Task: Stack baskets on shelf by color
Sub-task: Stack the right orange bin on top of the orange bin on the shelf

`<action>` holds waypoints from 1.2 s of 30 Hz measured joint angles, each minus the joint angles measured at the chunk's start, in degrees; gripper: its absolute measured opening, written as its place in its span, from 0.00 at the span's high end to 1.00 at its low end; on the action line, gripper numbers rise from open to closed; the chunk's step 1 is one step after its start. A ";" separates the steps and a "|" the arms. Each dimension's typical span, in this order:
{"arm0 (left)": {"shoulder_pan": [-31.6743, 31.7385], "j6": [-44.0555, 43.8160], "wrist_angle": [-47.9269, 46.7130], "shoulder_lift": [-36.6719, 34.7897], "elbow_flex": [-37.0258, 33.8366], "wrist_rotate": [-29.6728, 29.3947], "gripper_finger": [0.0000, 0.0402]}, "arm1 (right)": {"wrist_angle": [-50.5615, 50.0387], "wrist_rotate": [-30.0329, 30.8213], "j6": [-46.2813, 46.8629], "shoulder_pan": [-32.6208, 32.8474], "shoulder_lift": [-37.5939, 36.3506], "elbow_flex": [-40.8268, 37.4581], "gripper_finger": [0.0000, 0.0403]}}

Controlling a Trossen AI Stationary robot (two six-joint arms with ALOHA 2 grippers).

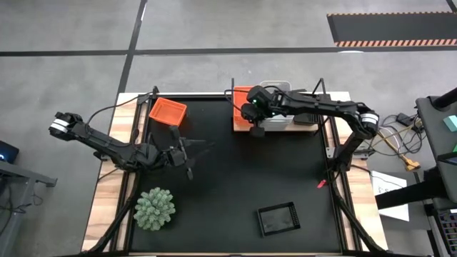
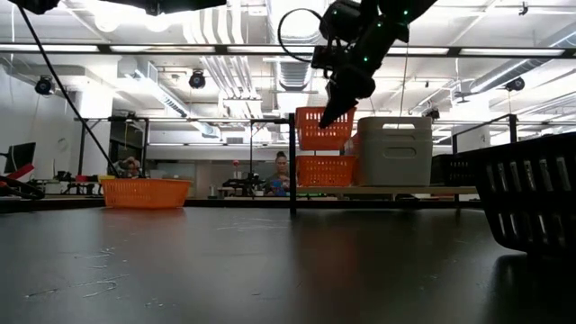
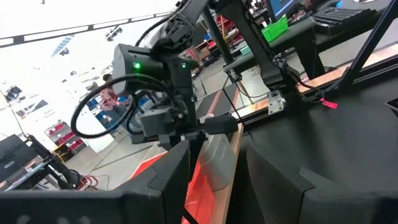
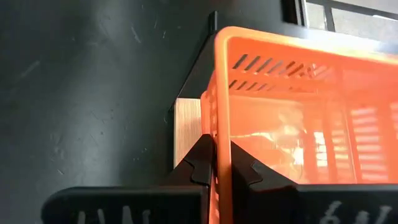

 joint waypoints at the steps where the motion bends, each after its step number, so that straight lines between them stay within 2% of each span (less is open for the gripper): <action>1: 0.00 0.00 -0.01 0.01 0.00 -0.02 0.64 | 0.04 0.02 -0.33 -0.01 0.36 0.00 0.98; 17: 0.00 0.02 -0.03 0.01 0.00 0.00 0.64 | 1.56 0.28 -2.44 -0.38 5.18 0.00 0.98; 25: 0.00 0.02 -0.03 0.01 0.00 0.00 0.64 | 1.91 0.36 -0.18 -0.38 5.42 0.00 0.97; 28: 0.00 0.04 -0.03 0.01 0.00 0.00 0.64 | 1.90 0.43 0.19 -0.40 5.42 0.00 0.95; 36: 0.00 0.03 -0.01 0.01 0.00 0.00 0.64 | 1.59 0.50 1.10 -0.38 5.16 0.00 0.78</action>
